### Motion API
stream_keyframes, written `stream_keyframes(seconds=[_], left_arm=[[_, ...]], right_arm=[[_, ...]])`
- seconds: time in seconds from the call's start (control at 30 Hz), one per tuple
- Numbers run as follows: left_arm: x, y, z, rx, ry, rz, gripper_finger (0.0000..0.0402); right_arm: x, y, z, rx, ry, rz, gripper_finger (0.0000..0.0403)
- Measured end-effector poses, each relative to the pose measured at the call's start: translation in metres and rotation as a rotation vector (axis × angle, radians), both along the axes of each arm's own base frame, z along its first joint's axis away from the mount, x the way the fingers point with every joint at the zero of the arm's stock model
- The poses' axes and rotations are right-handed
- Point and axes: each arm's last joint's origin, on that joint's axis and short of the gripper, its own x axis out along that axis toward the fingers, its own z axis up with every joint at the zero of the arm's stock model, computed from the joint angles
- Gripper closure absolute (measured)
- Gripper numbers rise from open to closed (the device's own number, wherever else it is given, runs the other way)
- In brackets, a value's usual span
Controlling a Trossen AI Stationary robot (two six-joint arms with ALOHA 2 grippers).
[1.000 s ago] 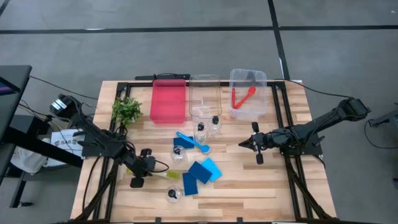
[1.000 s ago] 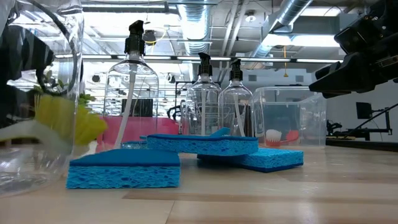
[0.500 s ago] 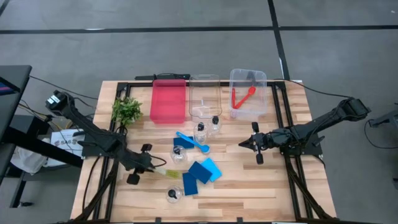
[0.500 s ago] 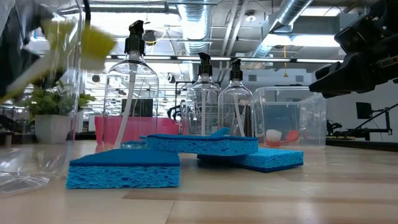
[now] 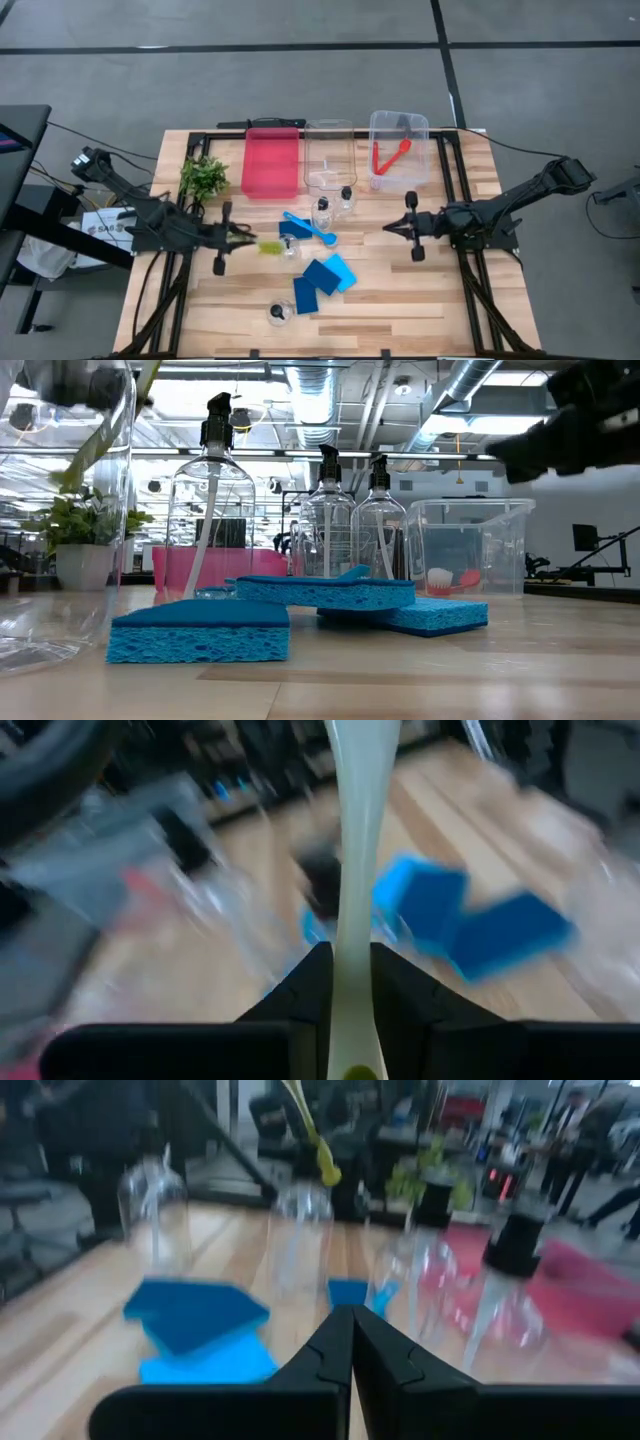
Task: Pick & Place Kitchen Sink Supplies
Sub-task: Put the green dish brush into the right transparent bin
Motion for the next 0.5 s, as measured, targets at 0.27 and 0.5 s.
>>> stream_keyframes(seconds=[0.27, 0.5], left_arm=[[0.008, 0.008, 0.036, 0.031, -0.329, 0.041, 0.0347], [0.021, 0.020, 0.045, -0.001, -0.438, 0.105, 0.0347]], right_arm=[[0.000, -0.001, 0.010, 0.007, -0.101, -0.015, 0.0402], [0.000, -0.002, 0.011, -0.045, -0.110, -0.081, 0.0402]])
